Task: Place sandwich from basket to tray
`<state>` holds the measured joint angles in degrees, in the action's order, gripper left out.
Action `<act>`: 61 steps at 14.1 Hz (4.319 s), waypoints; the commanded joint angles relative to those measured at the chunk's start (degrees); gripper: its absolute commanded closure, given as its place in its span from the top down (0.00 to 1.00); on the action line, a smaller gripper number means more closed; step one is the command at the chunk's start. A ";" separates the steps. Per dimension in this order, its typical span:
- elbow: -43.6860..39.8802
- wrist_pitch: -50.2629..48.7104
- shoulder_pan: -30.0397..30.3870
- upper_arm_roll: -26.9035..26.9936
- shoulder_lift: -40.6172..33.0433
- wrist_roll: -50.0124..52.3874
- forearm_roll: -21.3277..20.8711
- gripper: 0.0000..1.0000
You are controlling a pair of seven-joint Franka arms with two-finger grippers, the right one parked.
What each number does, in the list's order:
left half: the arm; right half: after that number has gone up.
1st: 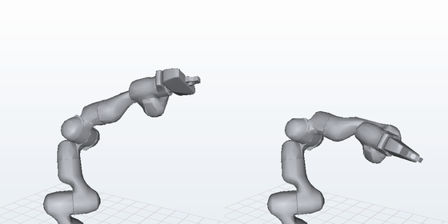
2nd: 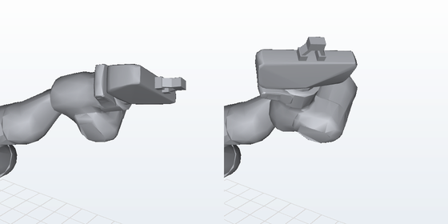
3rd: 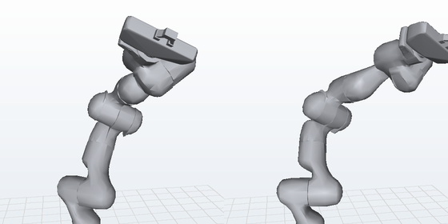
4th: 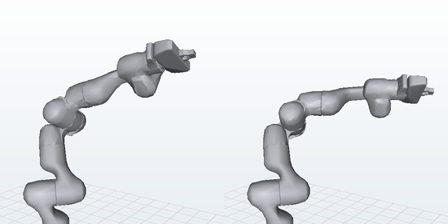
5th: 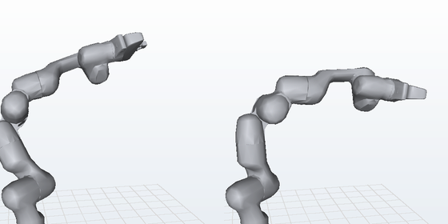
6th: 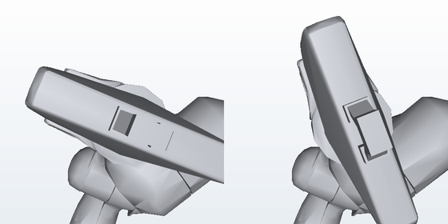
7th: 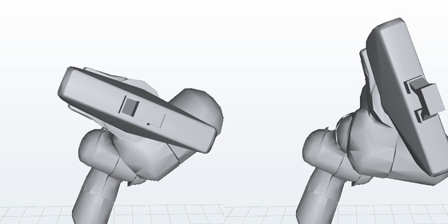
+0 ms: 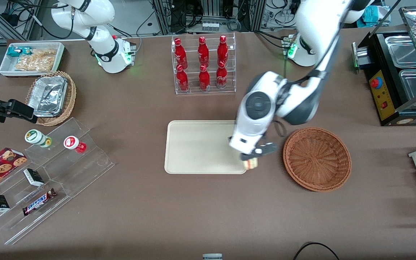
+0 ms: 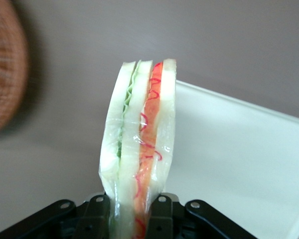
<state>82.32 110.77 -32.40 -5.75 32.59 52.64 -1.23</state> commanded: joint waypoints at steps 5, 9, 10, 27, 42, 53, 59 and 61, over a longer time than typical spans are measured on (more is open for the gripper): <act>-14.37 2.51 -9.51 0.83 15.82 -2.54 -0.79 0.27; -14.20 4.02 -10.93 0.83 18.12 -6.14 -0.71 0.27; -14.29 4.02 -11.02 0.83 18.99 -6.06 -0.71 0.30; 15.56 -12.68 9.87 1.53 -24.11 -21.41 -0.88 0.99; 12.43 -23.49 30.11 1.88 -32.85 -35.77 -0.71 1.00; 5.84 -23.84 31.78 2.50 -33.12 -45.06 0.00 1.00; 5.84 -25.69 33.36 2.50 -33.29 -46.93 2.99 1.00; 5.84 -25.86 33.36 2.50 -33.20 -47.02 2.90 1.00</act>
<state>88.35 86.28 0.32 -2.92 0.15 6.75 0.76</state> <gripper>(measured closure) 0.000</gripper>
